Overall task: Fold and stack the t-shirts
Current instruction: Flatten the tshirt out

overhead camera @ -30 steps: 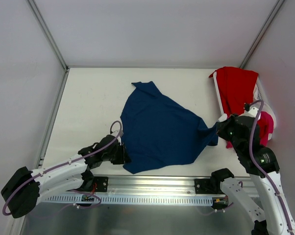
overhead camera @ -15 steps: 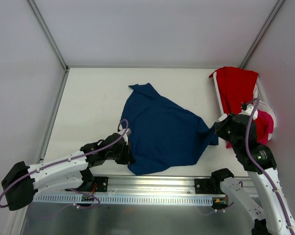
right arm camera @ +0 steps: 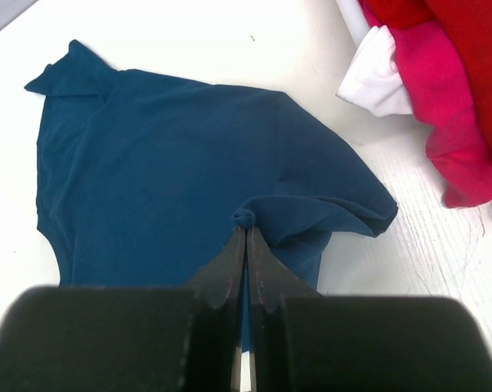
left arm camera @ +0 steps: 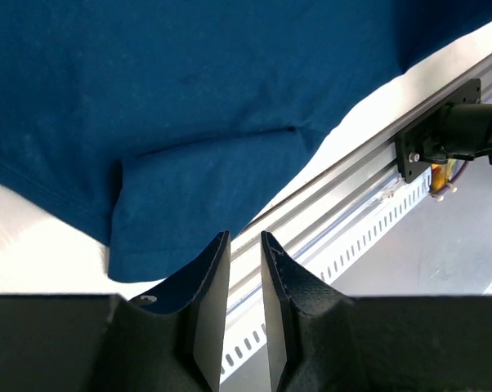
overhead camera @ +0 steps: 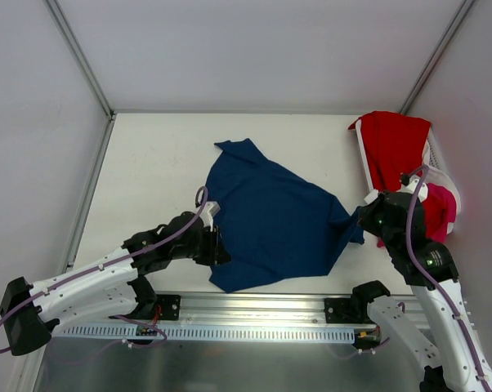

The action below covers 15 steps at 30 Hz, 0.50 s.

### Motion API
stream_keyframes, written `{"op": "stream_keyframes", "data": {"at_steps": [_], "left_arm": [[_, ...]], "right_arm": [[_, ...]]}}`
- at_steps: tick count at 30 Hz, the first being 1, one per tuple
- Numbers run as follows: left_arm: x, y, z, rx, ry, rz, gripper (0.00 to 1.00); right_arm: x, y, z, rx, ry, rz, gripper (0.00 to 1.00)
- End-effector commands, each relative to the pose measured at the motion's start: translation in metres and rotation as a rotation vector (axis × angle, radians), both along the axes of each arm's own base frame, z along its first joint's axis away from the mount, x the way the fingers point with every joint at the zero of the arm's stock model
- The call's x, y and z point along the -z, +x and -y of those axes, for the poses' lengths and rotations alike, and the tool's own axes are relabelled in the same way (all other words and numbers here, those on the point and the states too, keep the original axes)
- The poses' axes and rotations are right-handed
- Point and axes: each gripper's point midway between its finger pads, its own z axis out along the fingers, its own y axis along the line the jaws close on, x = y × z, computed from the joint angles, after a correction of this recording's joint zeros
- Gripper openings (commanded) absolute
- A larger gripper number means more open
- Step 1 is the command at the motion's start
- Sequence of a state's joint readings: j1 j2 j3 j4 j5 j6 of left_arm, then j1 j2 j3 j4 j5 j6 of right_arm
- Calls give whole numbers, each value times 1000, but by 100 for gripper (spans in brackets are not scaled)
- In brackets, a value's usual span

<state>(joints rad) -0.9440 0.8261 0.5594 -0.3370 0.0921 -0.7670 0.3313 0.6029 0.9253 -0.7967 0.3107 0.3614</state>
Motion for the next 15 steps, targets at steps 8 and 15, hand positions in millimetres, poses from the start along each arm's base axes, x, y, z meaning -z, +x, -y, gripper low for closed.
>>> {"op": "stream_keyframes", "data": {"at_steps": [8, 15], "left_arm": [[6, -7, -6, 19, 26, -4, 23], [76, -25, -43, -120, 172, -160, 56]], "right_arm": [[-4, 3, 1, 9, 0, 34, 1], [4, 1, 1, 10, 4, 22, 1]]}}
